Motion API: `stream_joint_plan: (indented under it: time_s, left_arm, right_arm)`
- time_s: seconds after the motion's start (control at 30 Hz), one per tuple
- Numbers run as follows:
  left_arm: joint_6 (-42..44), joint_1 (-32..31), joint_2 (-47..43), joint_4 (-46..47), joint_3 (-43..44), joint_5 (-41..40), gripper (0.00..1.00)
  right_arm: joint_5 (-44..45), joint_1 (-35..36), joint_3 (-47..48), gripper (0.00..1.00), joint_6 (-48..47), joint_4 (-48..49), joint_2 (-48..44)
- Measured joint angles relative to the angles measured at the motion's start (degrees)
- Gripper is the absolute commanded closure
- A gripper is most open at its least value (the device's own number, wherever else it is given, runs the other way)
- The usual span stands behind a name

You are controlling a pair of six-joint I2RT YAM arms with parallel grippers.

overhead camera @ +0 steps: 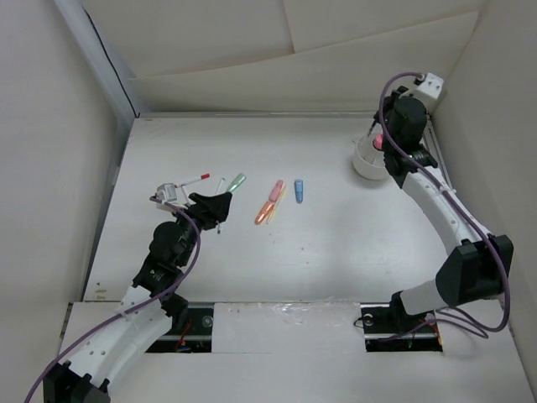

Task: Sort the stationery into containers
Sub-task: Place the stationery into the container

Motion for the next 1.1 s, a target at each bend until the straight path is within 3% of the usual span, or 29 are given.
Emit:
stream_joint_plan:
  time_s: [0.4,1.1]
  left_arm:
    - [-0.2,0.0,1.1,2.6,-1.4,2.1,0.34]
    - [-0.7,0.0,4.5,5.9,-1.5,5.2,0.34]
  right_arm:
    - [11.8,-12.2,-2.8,1.0,-2.6,10.7,3.3]
    - [16.4,-15.8,7.5,1.0,-7.3,11.1,25.5]
